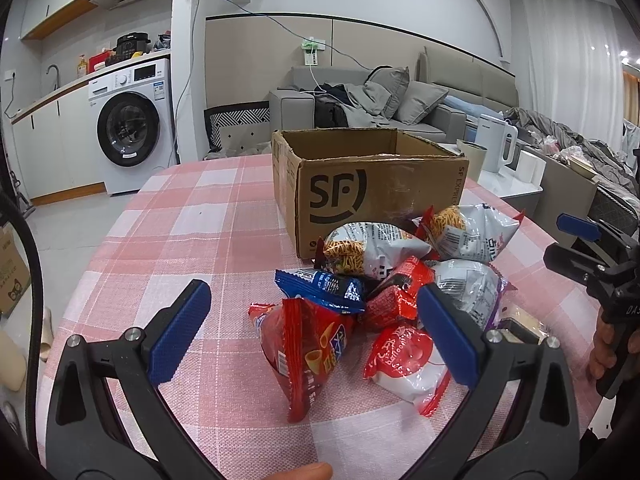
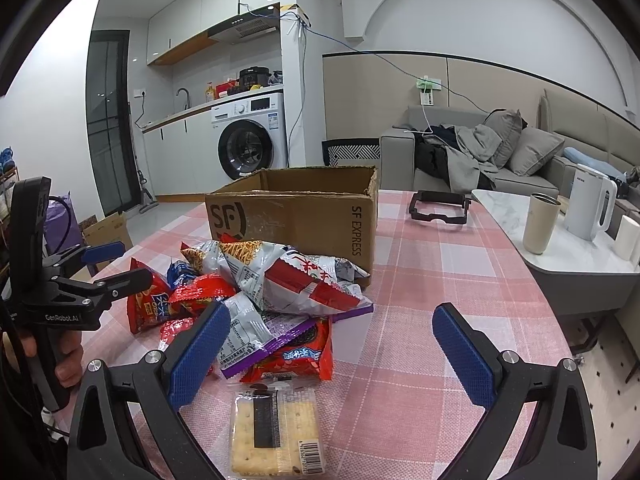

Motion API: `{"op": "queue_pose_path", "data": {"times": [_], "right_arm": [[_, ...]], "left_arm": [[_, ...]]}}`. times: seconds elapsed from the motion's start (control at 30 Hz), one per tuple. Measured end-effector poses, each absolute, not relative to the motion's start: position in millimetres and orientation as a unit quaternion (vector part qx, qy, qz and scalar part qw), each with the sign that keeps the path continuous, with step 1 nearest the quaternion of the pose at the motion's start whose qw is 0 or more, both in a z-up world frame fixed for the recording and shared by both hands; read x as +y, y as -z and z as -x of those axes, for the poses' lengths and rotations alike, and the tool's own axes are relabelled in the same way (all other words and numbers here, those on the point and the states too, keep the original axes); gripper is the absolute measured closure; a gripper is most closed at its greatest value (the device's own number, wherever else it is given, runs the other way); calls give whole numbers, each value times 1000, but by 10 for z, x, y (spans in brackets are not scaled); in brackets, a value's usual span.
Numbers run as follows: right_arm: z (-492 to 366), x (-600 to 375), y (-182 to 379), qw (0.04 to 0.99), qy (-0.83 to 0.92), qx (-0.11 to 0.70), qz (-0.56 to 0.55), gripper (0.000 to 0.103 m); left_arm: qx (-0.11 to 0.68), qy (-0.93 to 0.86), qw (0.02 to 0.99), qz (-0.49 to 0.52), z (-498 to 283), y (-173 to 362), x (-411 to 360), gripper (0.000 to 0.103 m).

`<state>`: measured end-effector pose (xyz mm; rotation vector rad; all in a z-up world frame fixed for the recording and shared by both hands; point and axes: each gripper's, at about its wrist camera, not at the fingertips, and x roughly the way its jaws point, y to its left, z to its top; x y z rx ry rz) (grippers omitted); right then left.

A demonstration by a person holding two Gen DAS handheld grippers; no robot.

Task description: Organize snacks

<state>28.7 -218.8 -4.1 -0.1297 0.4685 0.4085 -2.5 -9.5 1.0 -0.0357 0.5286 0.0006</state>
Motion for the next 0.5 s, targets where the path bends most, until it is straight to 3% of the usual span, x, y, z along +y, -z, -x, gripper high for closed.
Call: {"op": "queue_pose_path", "data": {"times": [0.5], "right_arm": [[-388,-2170,105,938,-197,277,63,0]], "left_arm": [[264,-2,964,22,-7,13,-40,1]]}}
